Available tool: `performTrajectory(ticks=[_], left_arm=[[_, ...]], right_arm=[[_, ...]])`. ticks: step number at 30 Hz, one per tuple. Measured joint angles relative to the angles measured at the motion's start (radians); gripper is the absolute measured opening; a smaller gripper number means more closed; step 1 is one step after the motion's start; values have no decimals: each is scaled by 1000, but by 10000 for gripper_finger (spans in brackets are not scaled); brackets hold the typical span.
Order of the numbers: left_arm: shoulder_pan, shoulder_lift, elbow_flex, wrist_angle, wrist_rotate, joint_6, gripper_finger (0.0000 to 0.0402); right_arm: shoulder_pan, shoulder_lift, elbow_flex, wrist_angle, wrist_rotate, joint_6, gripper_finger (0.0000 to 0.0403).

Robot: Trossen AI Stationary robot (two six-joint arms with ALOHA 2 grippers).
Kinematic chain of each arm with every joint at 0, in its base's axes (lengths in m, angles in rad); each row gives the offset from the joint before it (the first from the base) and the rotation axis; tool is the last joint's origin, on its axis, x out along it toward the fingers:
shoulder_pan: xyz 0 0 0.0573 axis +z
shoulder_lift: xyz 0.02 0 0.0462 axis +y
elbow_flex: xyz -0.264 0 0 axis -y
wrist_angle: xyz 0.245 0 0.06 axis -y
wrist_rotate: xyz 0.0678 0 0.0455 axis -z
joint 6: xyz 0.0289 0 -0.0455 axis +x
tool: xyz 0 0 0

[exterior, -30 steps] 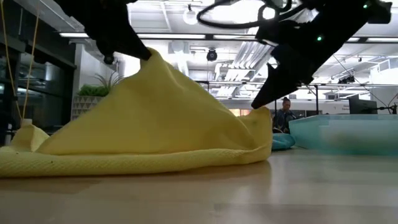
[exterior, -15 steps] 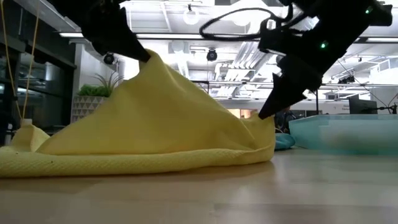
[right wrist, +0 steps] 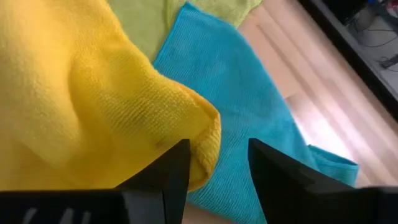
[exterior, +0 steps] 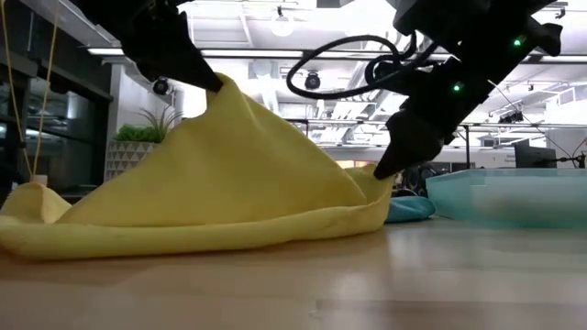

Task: Fold microfiber towels
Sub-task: Fold the yellow microfiber cloth

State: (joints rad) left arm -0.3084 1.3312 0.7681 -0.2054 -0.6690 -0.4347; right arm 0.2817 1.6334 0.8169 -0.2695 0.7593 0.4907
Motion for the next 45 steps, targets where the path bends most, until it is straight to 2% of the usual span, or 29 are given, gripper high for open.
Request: performTrajectory(ticks=[13,25,33,36,41,45], left_arm=[[0,0,0,1,2,0,1],[0,0,0,9,13,1,1],[0,0,0,26,13,27,1],[0,0,0,30,13,27,1],[0,0,0,41,15,27,1],[0,0,0,47,16,27,1]], right_arm=[[37,-25,33,-7,148,1,153],[44,-26,51,-106,130,78,153],[91,-103,65,-113,160,76,153],[101,-113,66,-100,113,126,153],[79,-68,64,-105,-57,154,153],[53,-11,65,-94,-64,79,153]])
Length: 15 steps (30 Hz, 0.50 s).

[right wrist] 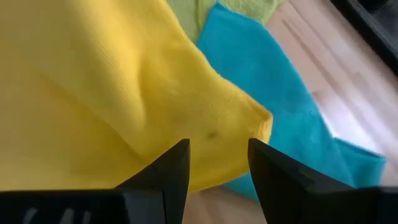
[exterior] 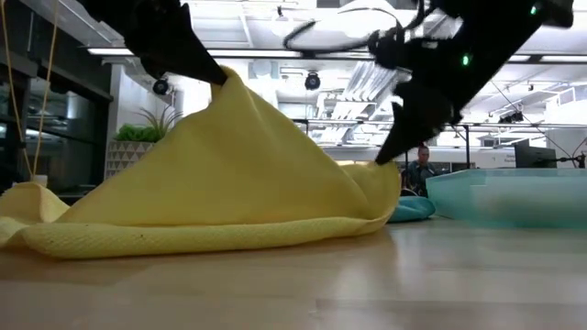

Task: Fold microfiber towels
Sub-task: Fold the yellow microfiber cloth

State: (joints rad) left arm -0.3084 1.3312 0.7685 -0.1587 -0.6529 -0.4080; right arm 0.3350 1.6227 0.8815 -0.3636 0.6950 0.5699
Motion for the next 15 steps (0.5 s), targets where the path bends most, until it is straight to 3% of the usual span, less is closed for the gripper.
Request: performTrajectory(ticks=[10,15], left_arm=[[0,0,0,0,2,11,1],[0,0,0,0,2,11,1]], right_arm=[[-27,32,0,-5,142,-56,153],[-27,32,0,-4,120,-42,153]])
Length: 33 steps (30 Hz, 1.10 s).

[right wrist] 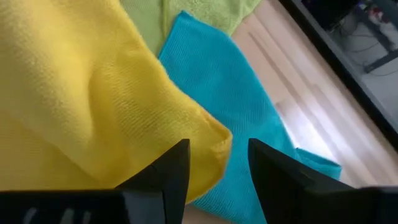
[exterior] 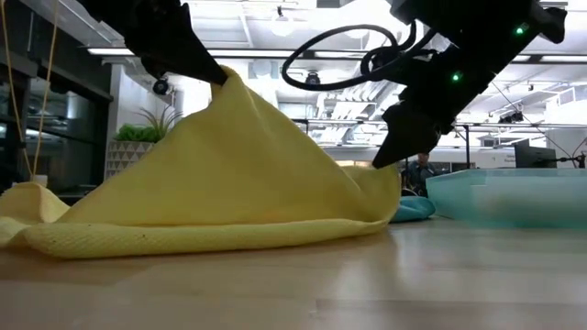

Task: Fold microfiber towels
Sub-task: Fold the yellow microfiber cloth

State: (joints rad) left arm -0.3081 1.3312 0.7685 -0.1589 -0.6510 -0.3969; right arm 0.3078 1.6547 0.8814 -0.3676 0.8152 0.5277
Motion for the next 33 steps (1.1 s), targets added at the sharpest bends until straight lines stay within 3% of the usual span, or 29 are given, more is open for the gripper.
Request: performTrajectory(ticks=[8,15,25,33], left_arm=[[0,0,0,0,0,0,1],[0,0,0,0,-23,7,1],[0,-88,26,-11,-84,41,1],[-13,-184,202,-98,-95,107,1]], right_arm=[[-25,0,0,-1,-3,25,132],[-26,-6,0,-2,14,32,11],[124,-162,130,-136,201,-9,2],[282,-222,302,-276,186,-95,1]])
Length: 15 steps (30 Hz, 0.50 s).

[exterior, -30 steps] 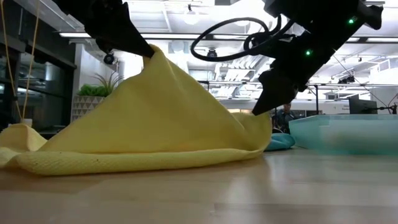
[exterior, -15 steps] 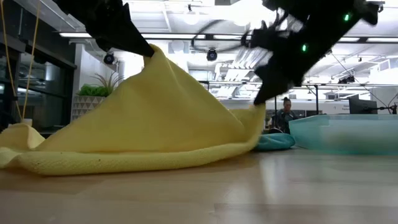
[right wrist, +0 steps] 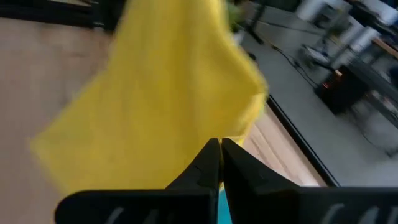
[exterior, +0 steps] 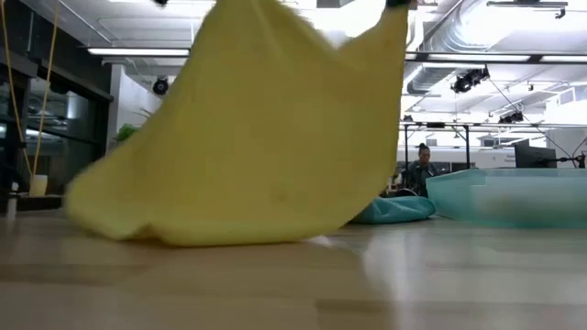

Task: Fold microfiber towels
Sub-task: Fold the yellow microfiber cloth

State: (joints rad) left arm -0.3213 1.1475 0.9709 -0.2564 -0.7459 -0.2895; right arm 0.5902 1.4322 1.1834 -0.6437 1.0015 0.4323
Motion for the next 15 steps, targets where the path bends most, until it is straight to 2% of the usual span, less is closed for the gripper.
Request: performTrajectory(ticks=[4,9,15], left_arm=[[-28,-4,110,-130,-16,42,1],[-64,-5,227,-343,-109,24,1],[-114,-4,257,-396,-112,7,1]], right_arm=[[54,0,80,-91,-7,-41,0],[86,0,191,-292,13,38,0],[86,0,290,-443,12,90,0]])
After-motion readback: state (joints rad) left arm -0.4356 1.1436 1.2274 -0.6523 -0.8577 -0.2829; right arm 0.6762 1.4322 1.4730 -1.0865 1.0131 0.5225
